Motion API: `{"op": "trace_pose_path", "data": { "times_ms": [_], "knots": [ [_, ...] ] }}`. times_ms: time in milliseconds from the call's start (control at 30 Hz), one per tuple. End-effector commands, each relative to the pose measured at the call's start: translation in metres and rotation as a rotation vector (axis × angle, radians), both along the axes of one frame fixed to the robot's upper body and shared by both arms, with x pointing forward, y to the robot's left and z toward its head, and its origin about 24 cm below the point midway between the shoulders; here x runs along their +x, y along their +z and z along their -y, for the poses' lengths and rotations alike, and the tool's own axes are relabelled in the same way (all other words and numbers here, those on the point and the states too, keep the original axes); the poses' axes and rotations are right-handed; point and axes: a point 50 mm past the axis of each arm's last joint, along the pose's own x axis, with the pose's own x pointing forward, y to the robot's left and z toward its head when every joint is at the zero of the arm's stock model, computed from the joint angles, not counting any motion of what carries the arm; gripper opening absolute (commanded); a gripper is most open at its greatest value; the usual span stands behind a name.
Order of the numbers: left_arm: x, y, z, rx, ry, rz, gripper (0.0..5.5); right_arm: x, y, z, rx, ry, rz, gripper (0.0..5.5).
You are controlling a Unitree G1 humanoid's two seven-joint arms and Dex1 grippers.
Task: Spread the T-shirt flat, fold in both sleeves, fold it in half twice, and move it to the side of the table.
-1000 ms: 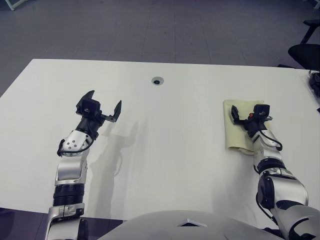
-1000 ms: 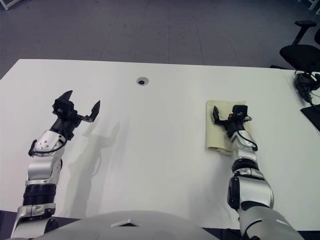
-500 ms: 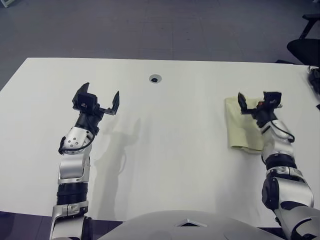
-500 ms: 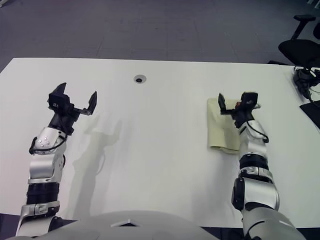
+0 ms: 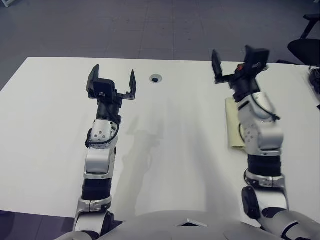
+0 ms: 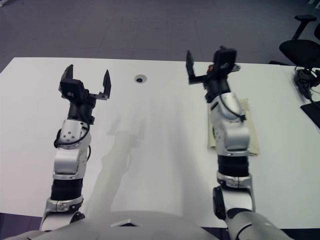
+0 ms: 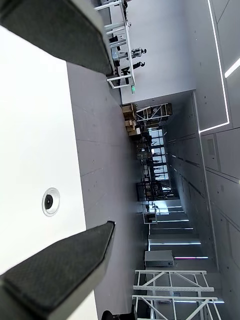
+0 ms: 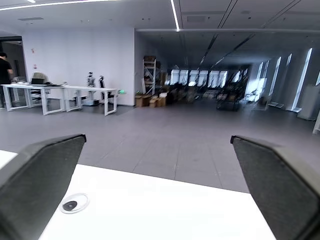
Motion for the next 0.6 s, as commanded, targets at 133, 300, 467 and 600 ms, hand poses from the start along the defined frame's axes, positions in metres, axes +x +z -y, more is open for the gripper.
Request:
{"op": "trace_pose_path", "data": {
  "times_ms": [133, 300, 467, 600],
  "knots": [
    [0.01, -0.009, 0.002, 0.03, 0.028, 0.092, 5.39, -0.004, -0.013, -0.005, -0.028, -0.031, 0.167, 5.4],
    [0.01, -0.002, 0.019, 0.053, -0.046, 0.213, 5.39, -0.016, -0.013, 0.013, 0.015, -0.113, 0.212, 5.4],
    [0.011, 0.0, 0.031, 0.042, -0.098, 0.25, 5.39, -0.023, -0.013, 0.027, 0.03, -0.161, 0.225, 5.4],
    [0.012, 0.003, 0.033, -0.003, -0.12, 0.249, 5.39, -0.025, -0.012, 0.029, 0.03, -0.162, 0.221, 5.4]
  ]
}}
